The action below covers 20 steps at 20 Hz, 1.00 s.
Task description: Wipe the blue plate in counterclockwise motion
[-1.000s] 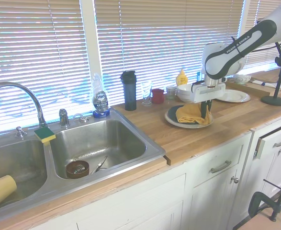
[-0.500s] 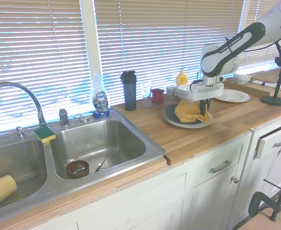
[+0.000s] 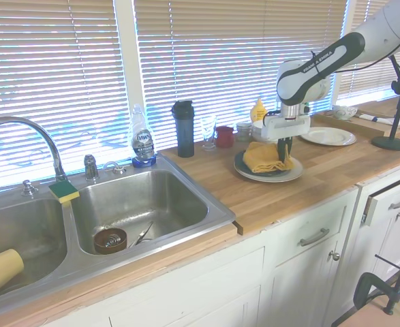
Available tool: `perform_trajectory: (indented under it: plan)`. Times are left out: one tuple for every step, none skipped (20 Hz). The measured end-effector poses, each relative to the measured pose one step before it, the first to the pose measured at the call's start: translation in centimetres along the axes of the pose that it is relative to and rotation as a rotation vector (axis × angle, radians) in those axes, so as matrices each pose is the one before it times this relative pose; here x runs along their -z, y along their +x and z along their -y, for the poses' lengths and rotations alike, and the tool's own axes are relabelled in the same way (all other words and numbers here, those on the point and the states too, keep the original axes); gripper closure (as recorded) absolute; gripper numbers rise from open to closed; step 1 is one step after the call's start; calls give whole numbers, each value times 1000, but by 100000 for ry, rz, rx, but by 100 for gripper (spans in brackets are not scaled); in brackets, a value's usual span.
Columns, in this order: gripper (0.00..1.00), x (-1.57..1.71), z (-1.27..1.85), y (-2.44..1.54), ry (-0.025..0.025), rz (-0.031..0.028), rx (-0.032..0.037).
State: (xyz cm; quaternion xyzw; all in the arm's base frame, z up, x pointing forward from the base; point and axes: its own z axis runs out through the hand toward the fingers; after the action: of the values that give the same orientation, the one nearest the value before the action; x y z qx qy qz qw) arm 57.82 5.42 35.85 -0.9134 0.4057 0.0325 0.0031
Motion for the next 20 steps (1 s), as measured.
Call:
perform_trajectory:
  plan:
    - [100, 361, 628, -387, -68, -134, 756]
    - [100, 366, 654, -466, -50, -216, 666]
    - [100, 369, 733, -546, -341, -281, 844]
    - [100, 247, 638, -500, -292, -344, 709]
    - [100, 136, 558, -431, -546, -212, 677]
    - [100, 40, 559, -391, -467, -202, 810]
    - [100, -85, 568, -396, -658, -50, 738]
    - [100, -200, 558, -376, -556, -166, 654]
    - [100, -218, 525, -349, -407, -241, 520]
    - [100, -228, 445, -352, -431, -164, 475]
    - [100, -164, 328, -363, -458, -275, 653]
    - [100, -69, 236, -321, -419, -467, 563]
    - [100, 30, 197, -276, -147, -498, 496]
    - [100, 86, 164, -244, 45, -453, 542]
    - [100, 97, 120, -215, 145, -479, 486]
    - [100, 54, 52, -188, 201, -524, 418]
    - [100, 37, -12, -240, 350, -578, 495]
    - [100, -17, -153, -356, 418, -608, 488]
    - [100, -68, -217, -391, 430, -707, 478]
    - [100, -102, -290, -481, 243, -754, 546]
